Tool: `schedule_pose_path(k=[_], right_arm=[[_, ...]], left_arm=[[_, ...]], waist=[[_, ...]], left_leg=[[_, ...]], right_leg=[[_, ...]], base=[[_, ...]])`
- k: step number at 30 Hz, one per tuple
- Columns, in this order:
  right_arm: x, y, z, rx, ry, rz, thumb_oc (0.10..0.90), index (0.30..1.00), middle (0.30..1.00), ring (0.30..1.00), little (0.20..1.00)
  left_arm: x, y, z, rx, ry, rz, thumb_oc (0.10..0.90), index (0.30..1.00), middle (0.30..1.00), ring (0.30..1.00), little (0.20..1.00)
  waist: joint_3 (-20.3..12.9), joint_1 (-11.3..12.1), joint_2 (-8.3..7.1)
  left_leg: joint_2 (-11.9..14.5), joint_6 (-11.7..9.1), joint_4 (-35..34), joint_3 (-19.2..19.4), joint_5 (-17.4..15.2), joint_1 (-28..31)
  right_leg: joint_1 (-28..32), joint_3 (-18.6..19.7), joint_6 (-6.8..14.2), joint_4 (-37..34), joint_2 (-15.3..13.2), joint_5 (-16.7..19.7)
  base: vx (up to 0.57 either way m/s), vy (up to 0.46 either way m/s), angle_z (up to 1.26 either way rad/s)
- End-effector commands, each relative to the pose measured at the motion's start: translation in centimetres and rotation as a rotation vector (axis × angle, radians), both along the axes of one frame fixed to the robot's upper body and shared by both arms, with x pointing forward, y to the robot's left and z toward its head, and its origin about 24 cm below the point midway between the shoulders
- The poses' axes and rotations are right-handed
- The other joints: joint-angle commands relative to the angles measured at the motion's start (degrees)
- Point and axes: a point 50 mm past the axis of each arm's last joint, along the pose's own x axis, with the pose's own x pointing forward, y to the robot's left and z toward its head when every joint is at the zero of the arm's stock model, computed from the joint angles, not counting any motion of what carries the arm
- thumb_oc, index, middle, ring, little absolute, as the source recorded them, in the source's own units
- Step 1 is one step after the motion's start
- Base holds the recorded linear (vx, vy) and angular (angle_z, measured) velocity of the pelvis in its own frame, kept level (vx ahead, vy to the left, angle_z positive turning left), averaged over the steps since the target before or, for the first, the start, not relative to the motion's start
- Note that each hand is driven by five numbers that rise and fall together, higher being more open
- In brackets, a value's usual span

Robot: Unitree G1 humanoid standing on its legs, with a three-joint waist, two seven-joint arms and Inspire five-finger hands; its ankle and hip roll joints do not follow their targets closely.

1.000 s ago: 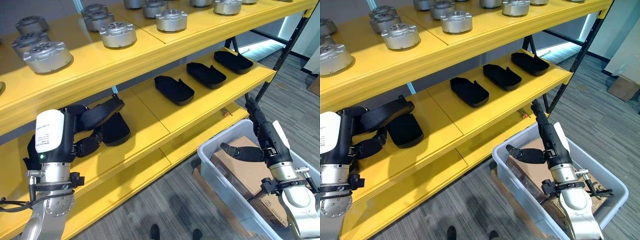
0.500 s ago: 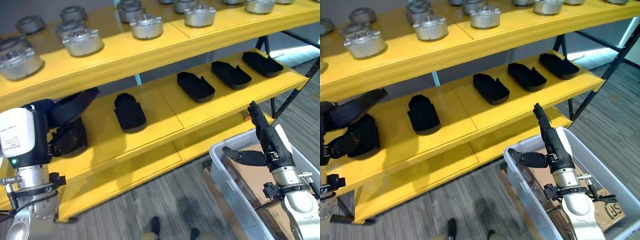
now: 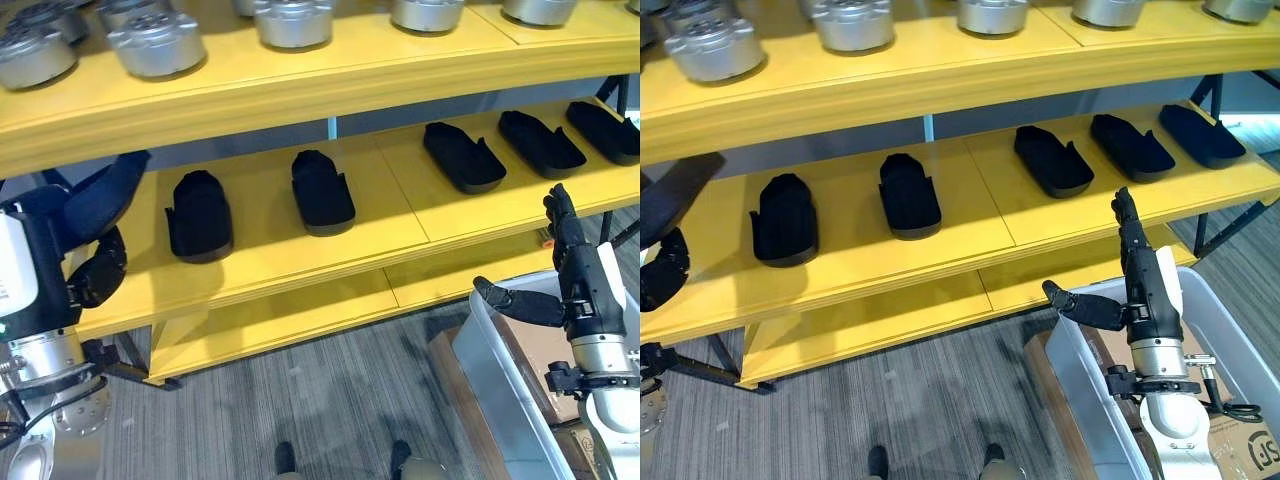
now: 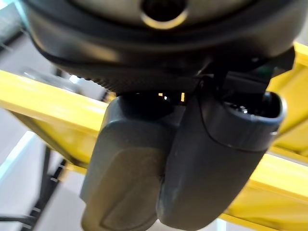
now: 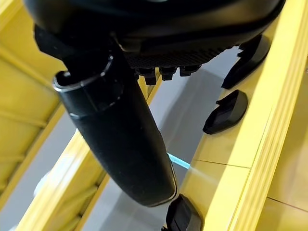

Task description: Move parts from the plastic box to the shelf.

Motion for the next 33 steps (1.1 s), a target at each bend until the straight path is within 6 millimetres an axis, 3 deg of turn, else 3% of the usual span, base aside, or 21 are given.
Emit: schedule_pose_path(k=[1,4,5,11,12,15,17,19,21,23,25,27,29,30,33], right_arm=[[-0.4,0.8,5.1,-0.071,-0.292,0.04,0.9,1.0,1.0,1.0,1.0],[-0.3,0.9,5.0,-0.066,-0.292,0.034,0.9,1.0,1.0,1.0,1.0],[-0.2,1.0,4.7,-0.051,-0.282,0.026,0.9,1.0,1.0,1.0,1.0],[0.0,1.1,4.6,-0.029,-0.28,0.017,0.9,1.0,1.0,1.0,1.0],[0.0,1.1,4.6,-0.027,-0.281,0.017,0.9,1.0,1.0,1.0,1.0],[0.4,1.6,4.4,-0.016,-0.28,0.03,0.9,1.0,1.0,1.0,1.0],[0.7,2.0,4.3,-0.019,-0.277,0.038,0.9,1.0,1.0,1.0,1.0],[1.0,2.2,4.3,-0.017,-0.281,0.046,0.9,1.0,1.0,1.0,1.0],[1.7,3.1,4.4,-0.012,-0.281,0.087,0.9,1.0,1.0,1.0,1.0],[2.0,3.3,4.3,-0.016,-0.268,0.114,0.9,1.0,1.0,1.0,1.0],[2.0,3.4,4.1,-0.014,-0.253,0.135,0.9,1.0,1.0,1.0,1.0],[1.9,3.3,3.9,-0.014,-0.239,0.144,0.9,1.0,1.0,1.0,1.0],[1.9,3.4,4.0,-0.014,-0.241,0.152,0.9,1.0,1.0,1.0,1.0],[1.7,3.3,3.9,-0.028,-0.236,0.151,0.9,1.0,1.0,1.0,1.0],[1.5,3.2,3.7,-0.038,-0.221,0.142,0.9,1.0,1.0,1.0,1.0]], left_arm=[[-0.9,-0.5,6.1,0.167,-0.321,-0.024,0.4,0.3,0.3,0.3,0.3],[-1.1,-0.4,6.4,0.18,-0.339,-0.021,0.4,0.3,0.3,0.3,0.3],[-0.9,-0.5,6.7,0.188,-0.345,-0.028,0.4,0.3,0.3,0.3,0.3],[0.0,-1.4,7.0,0.198,-0.331,-0.08,0.4,0.3,0.3,0.3,0.3],[0.0,-1.4,7.0,0.199,-0.331,-0.081,0.4,0.3,0.3,0.3,0.3],[0.7,-1.9,7.0,0.212,-0.298,-0.115,0.4,0.3,0.3,0.3,0.3],[1.3,-2.3,7.3,0.24,-0.277,-0.144,0.4,0.3,0.3,0.3,0.3],[1.5,-2.6,7.4,0.246,-0.276,-0.161,0.4,0.3,0.3,0.3,0.3],[2.2,-3.1,7.5,0.267,-0.233,-0.195,0.4,0.3,0.3,0.3,0.3],[2.5,-3.4,7.4,0.289,-0.19,-0.209,0.4,0.3,0.3,0.3,0.3],[2.3,-3.4,7.1,0.269,-0.172,-0.216,0.4,0.3,0.3,0.3,0.3],[2.4,-3.4,6.6,0.247,-0.15,-0.215,0.4,0.3,0.3,0.3,0.3],[2.4,-3.3,6.4,0.239,-0.144,-0.21,0.4,0.3,0.3,0.3,0.3],[2.4,-3.4,6.1,0.229,-0.141,-0.205,0.4,0.3,0.3,0.3,0.3],[2.4,-3.6,5.5,0.211,-0.127,-0.218,0.4,0.3,0.3,0.3,0.3]], waist=[[-3.1,-2.7,0.44],[-3.3,-2.5,-0.11],[-3.5,-2.4,-1.01],[-4.1,-2.6,-3.39],[-4.2,-2.5,-3.55],[-4.1,-3.0,-4.07],[-4.0,-3.2,-4.07],[-3.8,-3.4,-3.83],[-2.6,-3.2,-2.38],[-2.2,-3.7,-1.67],[-2.3,-4.1,-2.08],[-2.5,-4.5,-2.93],[-2.6,-4.2,-3.17],[-3.6,-4.5,-3.72],[-4.4,-4.4,-3.72]], left_leg=[[5.5,-1.6,1.3,0.6,2.2,-1.6],[2.9,-0.6,3.6,1.3,-0.8,-1.8],[0.6,0.4,5.3,1.4,-3.3,-2.2],[-4.5,3.4,10.8,0.8,-8.8,-5.3],[-4.7,3.6,11.0,0.9,-8.9,-5.7],[-7.9,6.2,11.5,1.9,-11.0,-6.2],[-9.7,7.6,10.4,2.6,-10.7,-5.8],[-10.5,8.0,9.2,3.1,-10.3,-5.4],[-10.5,8.7,7.1,5.3,-10.2,-3.3],[-10.7,9.3,5.4,6.1,-9.7,-1.7],[-11.4,9.6,4.1,7.0,-9.4,-0.2],[-12.1,9.6,3.2,7.0,-9.1,1.1],[-12.3,9.5,2.6,7.4,-9.0,1.7],[-12.8,9.2,1.1,7.7,-8.4,2.3],[-12.9,8.9,0.2,7.4,-7.9,2.8]], right_leg=[[3.1,1.5,-1.7,-1.3,1.2,-3.0],[5.4,2.0,0.0,-3.7,-1.4,-1.6],[7.1,2.2,1.3,-6.0,-3.8,-0.3],[7.5,2.1,4.0,-8.6,-9.0,5.1],[7.3,2.3,4.2,-8.7,-9.2,5.3],[5.3,4.0,5.5,-8.2,-12.5,11.4],[3.8,5.0,5.6,-7.5,-14.1,15.1],[2.6,5.6,5.5,-6.6,-14.6,16.6],[0.8,2.4,4.0,-2.2,-12.1,12.2],[-1.0,2.2,2.0,1.6,-5.9,5.3],[-2.4,3.0,0.9,3.6,0.9,0.8],[-3.3,4.3,-0.3,4.3,6.9,-1.3],[-3.1,4.3,-0.9,4.0,7.9,-1.7],[-0.9,6.9,-1.8,-1.8,9.1,-1.5],[1.5,10.5,-1.7,-7.0,9.7,0.9]], base=[[0.23,0.342,-0.17],[0.19,0.32,-0.1],[0.22,0.403,-0.14],[0.09,0.281,0.07],[0.03,0.355,0.14],[0.02,0.327,0.07],[0.0,0.311,0.04],[-0.02,0.258,-0.06],[-0.02,0.356,-0.34],[0.02,0.255,-0.55],[0.05,0.161,-0.64],[0.04,0.089,-0.4],[0.03,0.014,-0.26],[0.04,-0.031,-0.17],[0.04,-0.051,-0.1]])
